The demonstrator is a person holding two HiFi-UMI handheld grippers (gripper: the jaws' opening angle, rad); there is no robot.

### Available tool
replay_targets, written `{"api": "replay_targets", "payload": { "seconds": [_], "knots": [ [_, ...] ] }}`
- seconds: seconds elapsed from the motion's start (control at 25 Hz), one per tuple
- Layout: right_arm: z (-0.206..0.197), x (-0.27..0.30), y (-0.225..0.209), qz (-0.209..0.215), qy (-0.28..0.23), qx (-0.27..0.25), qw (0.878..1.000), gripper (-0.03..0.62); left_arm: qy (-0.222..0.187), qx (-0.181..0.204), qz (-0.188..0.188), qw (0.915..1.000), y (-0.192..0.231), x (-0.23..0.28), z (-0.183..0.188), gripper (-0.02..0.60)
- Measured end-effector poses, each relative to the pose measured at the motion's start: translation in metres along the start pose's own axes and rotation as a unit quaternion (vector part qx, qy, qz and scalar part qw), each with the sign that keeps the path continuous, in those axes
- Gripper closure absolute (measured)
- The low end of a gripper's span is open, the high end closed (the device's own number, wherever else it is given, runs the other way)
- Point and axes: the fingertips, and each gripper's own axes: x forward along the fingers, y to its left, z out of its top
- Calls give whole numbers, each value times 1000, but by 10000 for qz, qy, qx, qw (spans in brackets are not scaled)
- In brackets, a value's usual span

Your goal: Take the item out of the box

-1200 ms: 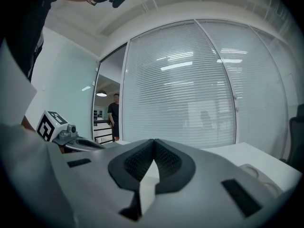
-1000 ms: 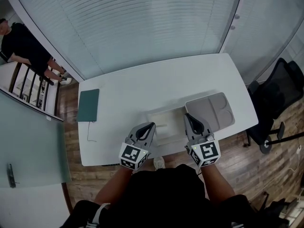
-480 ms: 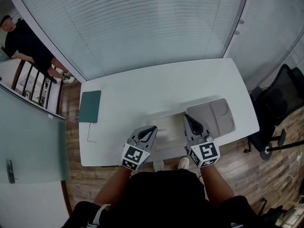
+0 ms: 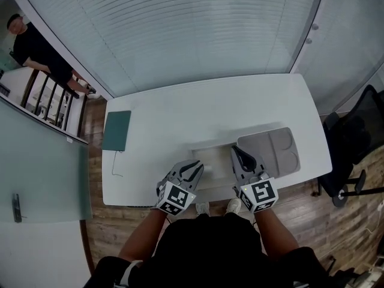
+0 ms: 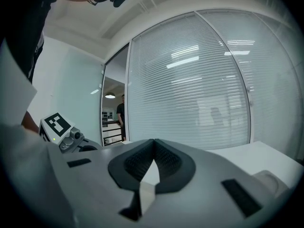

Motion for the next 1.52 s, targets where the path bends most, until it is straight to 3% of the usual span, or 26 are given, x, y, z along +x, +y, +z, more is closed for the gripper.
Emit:
{"api": "replay_targets", "payload": {
  "seconds": [0.2,0.32,0.4,0.64,0.8,1.04,1.36,1.52],
  "knots": [
    [-1,1,-7,47,23,11,10000,588,563,520,-337,9965,-10,12,-10,386],
    [-4,0,-12,69,98,49,9999,588,1010,928,-628,9886,-20,21,-22,296],
    [-4,1,-13,117,55,36,9999,588,1294,1273,-737,9806,-24,27,-29,278],
    [-2,1,-16,188,9,38,9998,588,1909,1806,-1118,9583,-40,41,-45,259],
    [-3,4,-20,250,6,60,9997,588,2365,2074,-1405,9388,-49,52,-61,258],
    [4,3,-23,369,23,70,9993,588,2861,2360,-1569,9153,-52,65,-79,258],
    [4,3,-33,417,-19,65,9991,588,3245,2361,-1708,8999,-58,75,-91,279],
    [9,4,-36,450,-34,33,9990,588,3324,2332,-1732,8973,-60,76,-93,311]
  ]
}}
